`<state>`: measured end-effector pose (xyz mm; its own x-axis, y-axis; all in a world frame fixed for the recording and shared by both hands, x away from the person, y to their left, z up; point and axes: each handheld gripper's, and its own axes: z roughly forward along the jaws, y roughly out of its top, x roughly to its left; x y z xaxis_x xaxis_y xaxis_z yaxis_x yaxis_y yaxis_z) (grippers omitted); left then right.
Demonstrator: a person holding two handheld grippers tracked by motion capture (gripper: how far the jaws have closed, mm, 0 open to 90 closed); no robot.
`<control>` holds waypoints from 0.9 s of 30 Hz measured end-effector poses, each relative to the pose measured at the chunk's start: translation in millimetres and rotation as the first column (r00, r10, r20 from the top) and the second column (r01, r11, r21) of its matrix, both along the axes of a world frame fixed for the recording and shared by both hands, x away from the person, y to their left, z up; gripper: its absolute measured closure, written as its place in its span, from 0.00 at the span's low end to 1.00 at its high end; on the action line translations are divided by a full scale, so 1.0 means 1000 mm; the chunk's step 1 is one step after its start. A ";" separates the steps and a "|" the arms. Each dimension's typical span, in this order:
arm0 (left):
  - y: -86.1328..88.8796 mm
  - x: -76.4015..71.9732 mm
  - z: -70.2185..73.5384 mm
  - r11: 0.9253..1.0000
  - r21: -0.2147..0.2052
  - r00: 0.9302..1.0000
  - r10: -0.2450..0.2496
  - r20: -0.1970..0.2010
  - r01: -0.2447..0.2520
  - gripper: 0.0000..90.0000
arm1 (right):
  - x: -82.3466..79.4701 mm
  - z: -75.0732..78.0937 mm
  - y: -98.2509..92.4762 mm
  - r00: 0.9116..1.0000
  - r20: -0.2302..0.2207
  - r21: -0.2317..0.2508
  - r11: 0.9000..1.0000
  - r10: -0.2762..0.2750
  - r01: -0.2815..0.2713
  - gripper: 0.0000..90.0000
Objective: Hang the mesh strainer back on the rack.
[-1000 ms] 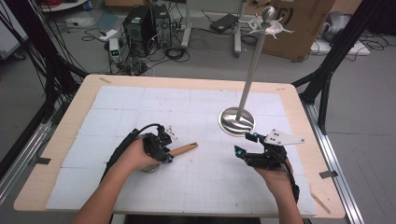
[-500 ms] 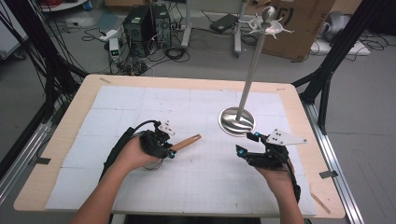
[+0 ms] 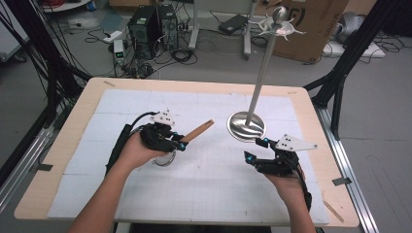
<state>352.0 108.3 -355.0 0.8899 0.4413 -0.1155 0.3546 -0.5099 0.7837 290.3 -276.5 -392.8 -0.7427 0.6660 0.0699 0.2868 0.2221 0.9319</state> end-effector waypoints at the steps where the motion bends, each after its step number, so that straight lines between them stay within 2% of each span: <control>1: -0.001 0.001 0.003 1.000 -0.012 1.000 -0.004 0.009 0.004 0.76 | 0.000 0.000 0.000 1.000 0.000 0.000 1.000 0.000 0.000 0.34; 4: -0.004 0.004 0.009 0.994 -0.088 0.998 -0.068 0.017 0.069 0.76 | 0.000 0.000 0.000 1.000 0.000 0.001 1.000 0.001 -0.001 0.34; 6: -0.007 0.007 0.015 0.990 -0.117 0.997 -0.081 0.018 0.083 0.76 | -0.001 0.000 0.001 1.000 -0.001 -0.001 1.000 0.003 -0.003 0.34; 13: -0.019 0.014 0.041 0.988 -0.120 0.994 -0.092 0.063 0.099 0.76 | 0.000 0.000 0.001 1.000 0.000 0.001 1.000 0.006 -0.006 0.34; 19: -0.028 0.022 0.065 0.979 -0.140 0.986 -0.138 0.096 0.151 0.76 | -0.001 0.000 0.001 1.000 0.001 -0.001 1.000 0.007 -0.007 0.34; 22: -0.032 0.024 0.080 0.979 -0.133 0.983 -0.137 0.123 0.153 0.76 | -0.001 0.000 0.001 1.000 0.003 0.001 1.000 0.008 -0.008 0.34; 23: -0.033 0.025 0.084 0.977 -0.147 0.983 -0.137 0.124 0.155 0.76 | -0.001 0.000 0.001 1.000 0.002 0.004 1.000 0.009 -0.009 0.34; 27: -0.035 0.027 0.103 0.977 -0.164 0.983 -0.114 0.144 0.138 0.76 | -0.001 0.001 0.001 1.000 0.003 0.004 1.000 0.008 -0.008 0.34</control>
